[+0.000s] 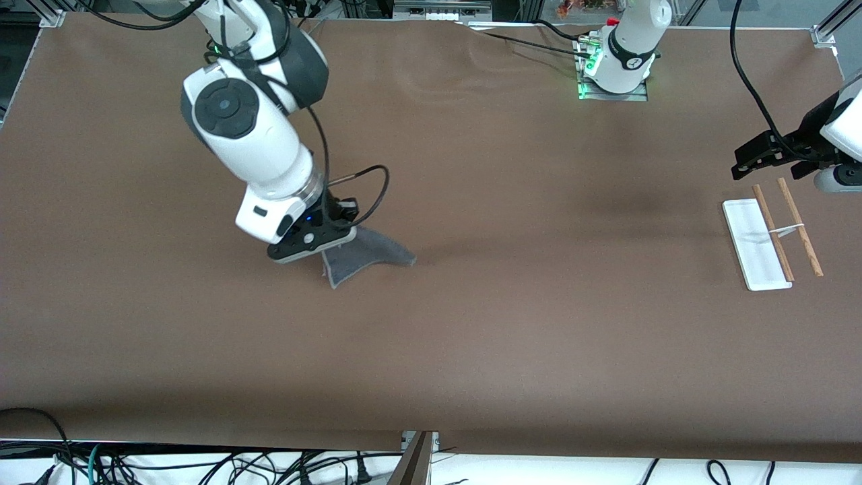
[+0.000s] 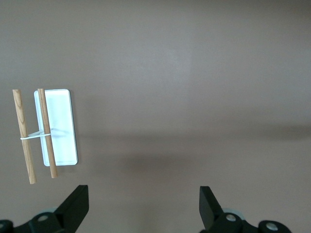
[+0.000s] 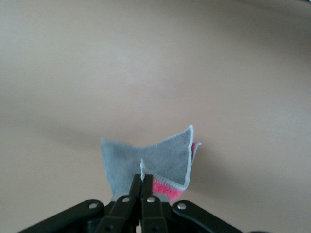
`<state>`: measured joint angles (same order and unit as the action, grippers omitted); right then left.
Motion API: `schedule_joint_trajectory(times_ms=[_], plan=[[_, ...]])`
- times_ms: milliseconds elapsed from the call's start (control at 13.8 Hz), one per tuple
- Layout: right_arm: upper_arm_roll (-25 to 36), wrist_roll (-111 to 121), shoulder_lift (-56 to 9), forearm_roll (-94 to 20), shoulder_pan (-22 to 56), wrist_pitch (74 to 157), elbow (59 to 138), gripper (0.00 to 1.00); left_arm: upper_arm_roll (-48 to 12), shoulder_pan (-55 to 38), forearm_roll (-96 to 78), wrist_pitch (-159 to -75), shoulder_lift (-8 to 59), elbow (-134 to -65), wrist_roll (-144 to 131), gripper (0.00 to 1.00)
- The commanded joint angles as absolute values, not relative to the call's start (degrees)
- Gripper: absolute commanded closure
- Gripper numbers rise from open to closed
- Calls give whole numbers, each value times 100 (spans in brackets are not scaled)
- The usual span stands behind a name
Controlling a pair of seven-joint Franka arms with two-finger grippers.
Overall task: Pass towel and hang on rack
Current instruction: 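Lift the towel with the right gripper while the left gripper reaches out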
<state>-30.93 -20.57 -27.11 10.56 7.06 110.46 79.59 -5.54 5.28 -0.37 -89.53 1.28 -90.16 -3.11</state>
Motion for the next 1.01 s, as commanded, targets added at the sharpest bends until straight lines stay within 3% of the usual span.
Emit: schedule_joint_trajectory(times_ms=[0, 433, 722, 939], plan=[[-3357, -2574, -2795, 1134, 851, 10986, 7822, 100, -624, 545, -18, -8877, 202, -8851, -193, 0], [-3375, -2531, -2874, 1195, 1608, 11267, 7708, 100, -615, 519, -123, -8851, 193, -8632, -193, 0], [-3349, -2514, -2988, 1213, 2195, 11662, 7673, 100, -606, 361, -394, -9078, 158, -9077, -193, 0], [-3322, -2549, -3067, 1423, 2592, 11724, 7673, 100, -633, 299, -562, -9807, 105, -9631, -193, 0]])
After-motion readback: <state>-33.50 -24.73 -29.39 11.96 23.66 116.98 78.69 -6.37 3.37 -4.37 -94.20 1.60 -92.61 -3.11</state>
